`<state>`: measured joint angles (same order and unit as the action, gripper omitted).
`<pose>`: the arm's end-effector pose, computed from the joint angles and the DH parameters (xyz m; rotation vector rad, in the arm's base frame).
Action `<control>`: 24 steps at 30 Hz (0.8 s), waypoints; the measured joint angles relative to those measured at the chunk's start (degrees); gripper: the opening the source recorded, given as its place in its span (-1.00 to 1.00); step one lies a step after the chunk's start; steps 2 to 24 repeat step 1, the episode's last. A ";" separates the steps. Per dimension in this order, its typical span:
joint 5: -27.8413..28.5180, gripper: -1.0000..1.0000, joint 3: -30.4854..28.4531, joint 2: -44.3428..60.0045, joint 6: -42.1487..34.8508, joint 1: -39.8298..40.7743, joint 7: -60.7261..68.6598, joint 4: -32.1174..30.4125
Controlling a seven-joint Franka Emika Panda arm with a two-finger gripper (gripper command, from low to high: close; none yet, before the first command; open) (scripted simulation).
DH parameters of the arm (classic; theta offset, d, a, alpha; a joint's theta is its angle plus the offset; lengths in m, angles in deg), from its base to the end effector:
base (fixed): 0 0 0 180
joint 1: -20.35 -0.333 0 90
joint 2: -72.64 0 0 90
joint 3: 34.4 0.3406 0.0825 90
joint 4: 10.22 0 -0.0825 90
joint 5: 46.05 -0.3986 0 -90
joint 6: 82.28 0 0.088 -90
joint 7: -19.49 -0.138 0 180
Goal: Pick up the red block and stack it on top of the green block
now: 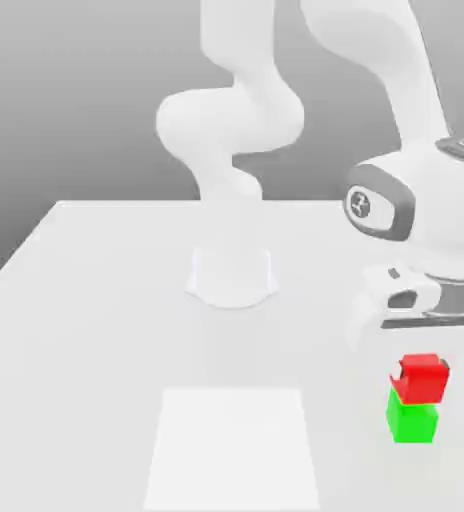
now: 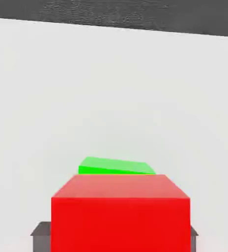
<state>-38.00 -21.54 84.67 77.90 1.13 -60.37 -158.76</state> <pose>0.3754 0.2479 0.1645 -2.9472 1.0866 -0.0028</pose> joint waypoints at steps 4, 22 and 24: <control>0.00 1.00 0.00 0.00 0.00 0.00 0.00 0.00; 0.00 1.00 0.00 0.00 0.00 0.00 0.00 0.00; 0.00 1.00 0.00 0.00 0.00 0.00 0.00 0.00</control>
